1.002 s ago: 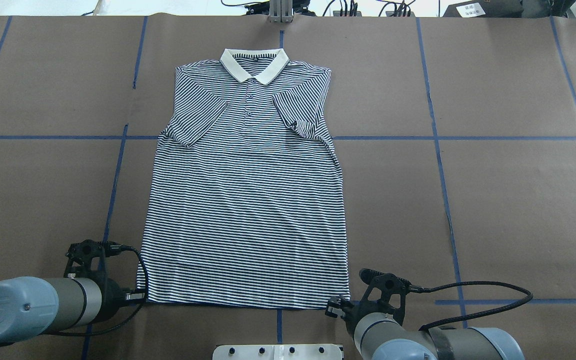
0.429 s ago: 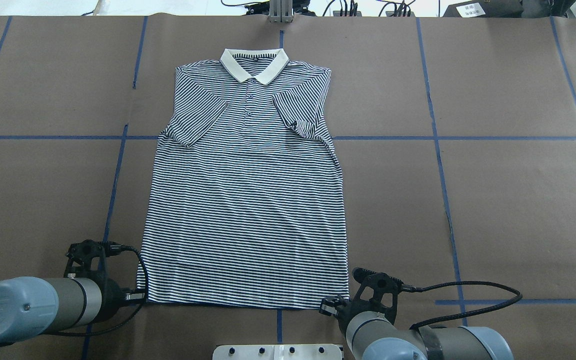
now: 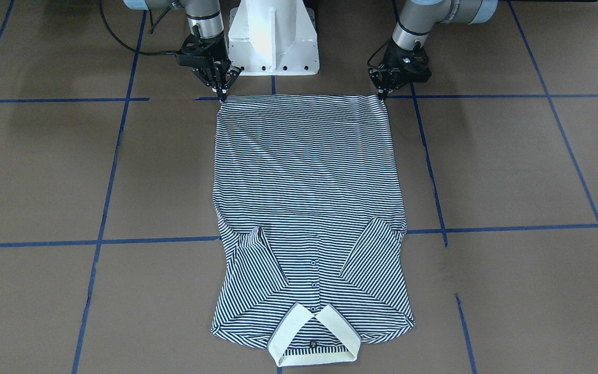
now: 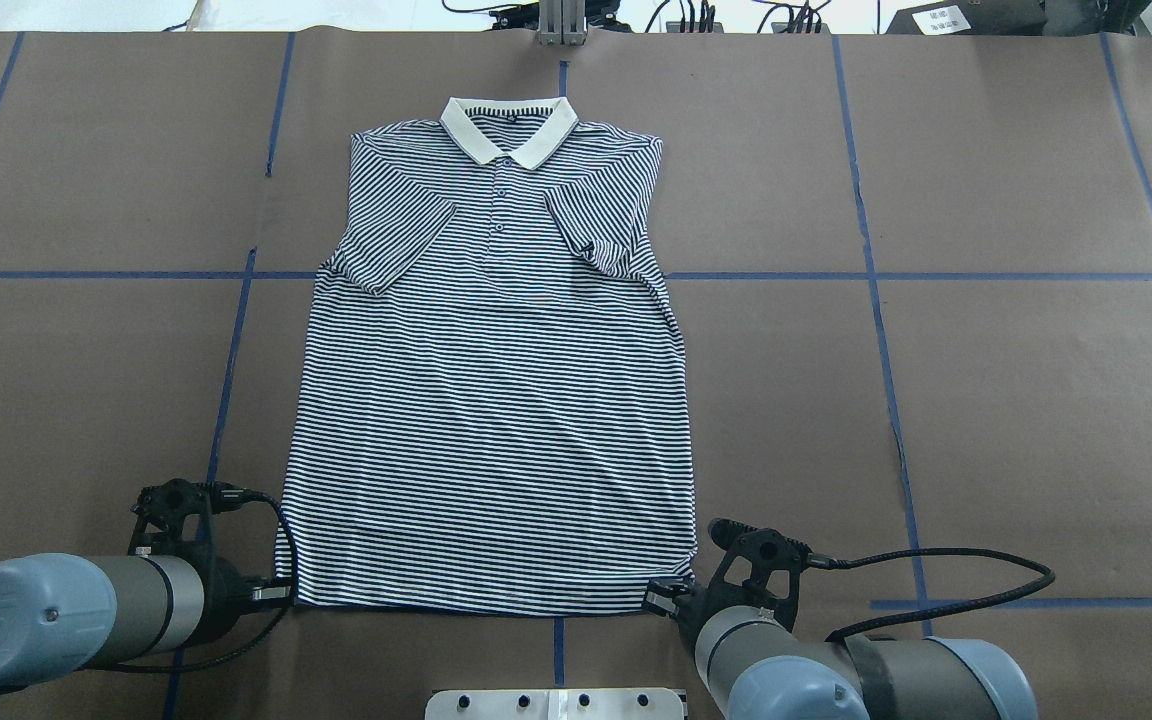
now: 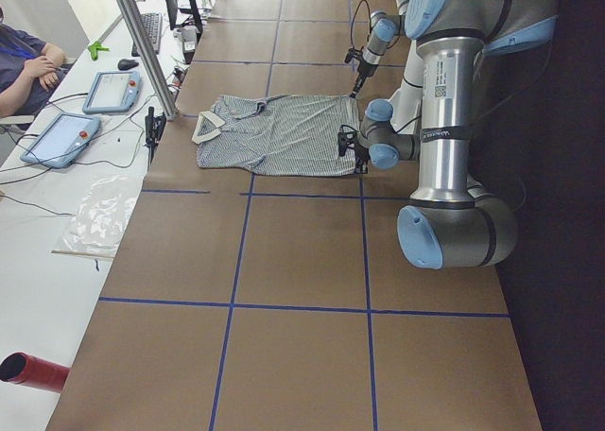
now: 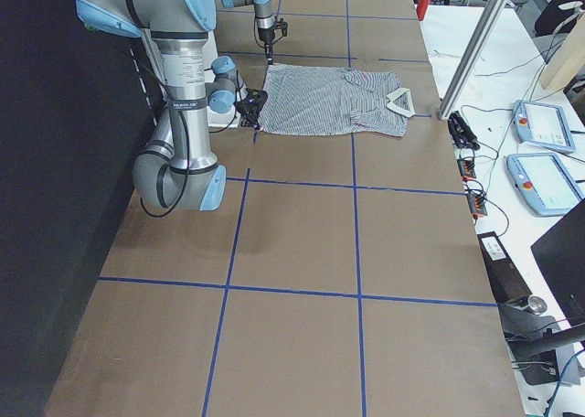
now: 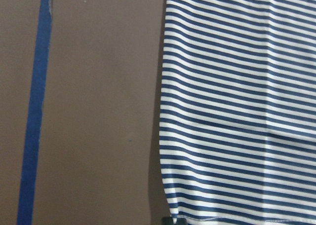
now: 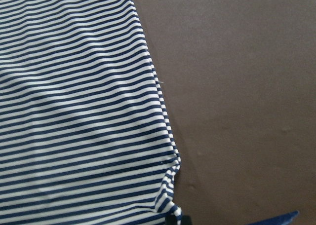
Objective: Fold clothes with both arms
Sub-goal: 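Lift the hem with both grippers and fold it toward the collar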
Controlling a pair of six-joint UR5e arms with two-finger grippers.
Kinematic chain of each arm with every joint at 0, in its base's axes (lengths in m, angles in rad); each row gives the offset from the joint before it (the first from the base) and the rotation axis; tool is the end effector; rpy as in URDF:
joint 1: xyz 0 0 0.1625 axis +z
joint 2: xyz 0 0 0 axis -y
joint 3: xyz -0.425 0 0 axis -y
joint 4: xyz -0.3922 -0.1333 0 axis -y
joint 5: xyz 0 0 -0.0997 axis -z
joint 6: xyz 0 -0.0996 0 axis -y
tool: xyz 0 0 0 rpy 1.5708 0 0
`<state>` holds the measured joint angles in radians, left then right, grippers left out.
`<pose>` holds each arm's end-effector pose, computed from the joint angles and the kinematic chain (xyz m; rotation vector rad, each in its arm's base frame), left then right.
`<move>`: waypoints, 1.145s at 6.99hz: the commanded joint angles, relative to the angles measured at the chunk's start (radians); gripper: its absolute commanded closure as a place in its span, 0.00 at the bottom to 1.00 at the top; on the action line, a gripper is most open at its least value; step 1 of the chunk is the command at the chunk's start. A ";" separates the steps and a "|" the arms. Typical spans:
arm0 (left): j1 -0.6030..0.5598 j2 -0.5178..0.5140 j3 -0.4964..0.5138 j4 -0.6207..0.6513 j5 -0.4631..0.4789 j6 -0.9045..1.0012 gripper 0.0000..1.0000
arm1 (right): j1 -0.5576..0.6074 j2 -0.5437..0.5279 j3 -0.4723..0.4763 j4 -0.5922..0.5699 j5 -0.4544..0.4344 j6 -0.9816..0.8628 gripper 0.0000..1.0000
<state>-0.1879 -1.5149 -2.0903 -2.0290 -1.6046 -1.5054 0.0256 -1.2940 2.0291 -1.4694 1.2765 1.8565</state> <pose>0.4341 -0.2148 0.3922 0.0853 0.9187 -0.0981 -0.5403 -0.1761 0.2982 0.1681 -0.8653 0.4141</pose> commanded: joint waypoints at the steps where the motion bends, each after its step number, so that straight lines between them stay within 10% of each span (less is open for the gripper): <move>1: -0.008 0.008 -0.127 0.077 -0.012 0.005 1.00 | 0.036 -0.011 0.163 -0.139 0.071 -0.008 1.00; 5: -0.013 -0.030 -0.598 0.574 -0.167 0.005 1.00 | -0.068 -0.001 0.571 -0.533 0.075 0.004 1.00; 8: -0.069 -0.127 -0.523 0.607 -0.172 0.102 1.00 | 0.036 0.082 0.497 -0.563 0.107 -0.046 1.00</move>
<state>-0.2166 -1.5970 -2.6530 -1.4311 -1.7755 -1.4711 -0.0049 -1.2631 2.5776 -2.0246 1.3630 1.8418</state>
